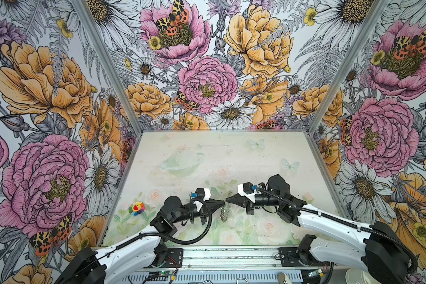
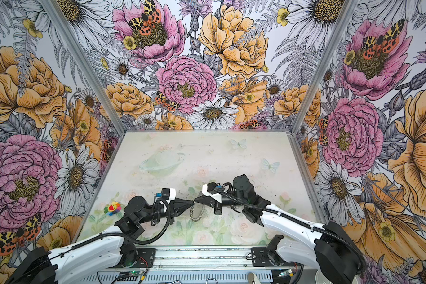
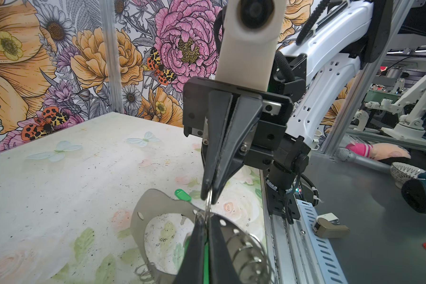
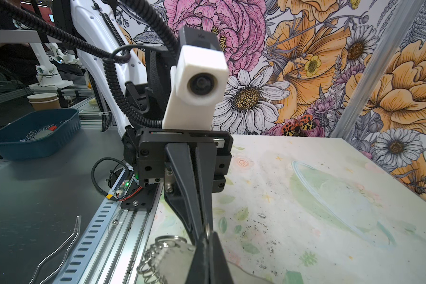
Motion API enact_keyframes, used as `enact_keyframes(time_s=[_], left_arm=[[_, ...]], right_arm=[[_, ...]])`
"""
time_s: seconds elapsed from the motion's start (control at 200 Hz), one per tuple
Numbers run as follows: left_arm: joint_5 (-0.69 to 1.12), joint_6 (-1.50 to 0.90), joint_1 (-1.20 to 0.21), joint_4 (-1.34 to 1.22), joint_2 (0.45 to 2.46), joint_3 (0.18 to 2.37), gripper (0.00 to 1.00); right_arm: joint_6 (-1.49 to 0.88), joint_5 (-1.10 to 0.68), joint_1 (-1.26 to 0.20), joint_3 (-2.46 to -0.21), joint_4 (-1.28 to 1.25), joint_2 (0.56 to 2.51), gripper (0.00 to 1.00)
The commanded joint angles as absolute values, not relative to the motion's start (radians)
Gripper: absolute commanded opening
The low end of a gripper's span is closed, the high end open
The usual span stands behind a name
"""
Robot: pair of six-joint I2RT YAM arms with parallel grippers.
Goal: Attach keys to a key ring
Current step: Insert the key into the keyring.
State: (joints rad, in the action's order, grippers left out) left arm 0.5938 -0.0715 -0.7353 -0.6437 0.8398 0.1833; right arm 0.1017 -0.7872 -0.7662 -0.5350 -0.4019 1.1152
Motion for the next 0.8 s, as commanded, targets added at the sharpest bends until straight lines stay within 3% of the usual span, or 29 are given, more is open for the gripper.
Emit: enact_keyframes(time_s=[0.0,0.135,0.415,0.616,0.796], left_arm=[[0.581,-0.075,-0.738,-0.656,0.842,0.202,0.10],[0.582,-0.077,-0.743,-0.666,0.850,0.204,0.11],[0.586,-0.077,-0.747,-0.668,0.874,0.215,0.00],[0.547,-0.057,-0.749,-0.607,0.874,0.237,0.00],[0.501,0.055,-0.786,-0.409,0.886,0.294,0.00]], right_arm=[[0.087,-0.790,-0.766,-0.541,-0.454,1.123,0.00],[0.085,-0.790,-0.770,-0.543,-0.460,1.132,0.00],[0.080,-0.784,-0.771,-0.544,-0.467,1.140,0.00],[0.104,-0.773,-0.769,-0.559,-0.382,1.133,0.00],[0.299,-0.726,-0.755,-0.615,-0.034,1.063,0.19]])
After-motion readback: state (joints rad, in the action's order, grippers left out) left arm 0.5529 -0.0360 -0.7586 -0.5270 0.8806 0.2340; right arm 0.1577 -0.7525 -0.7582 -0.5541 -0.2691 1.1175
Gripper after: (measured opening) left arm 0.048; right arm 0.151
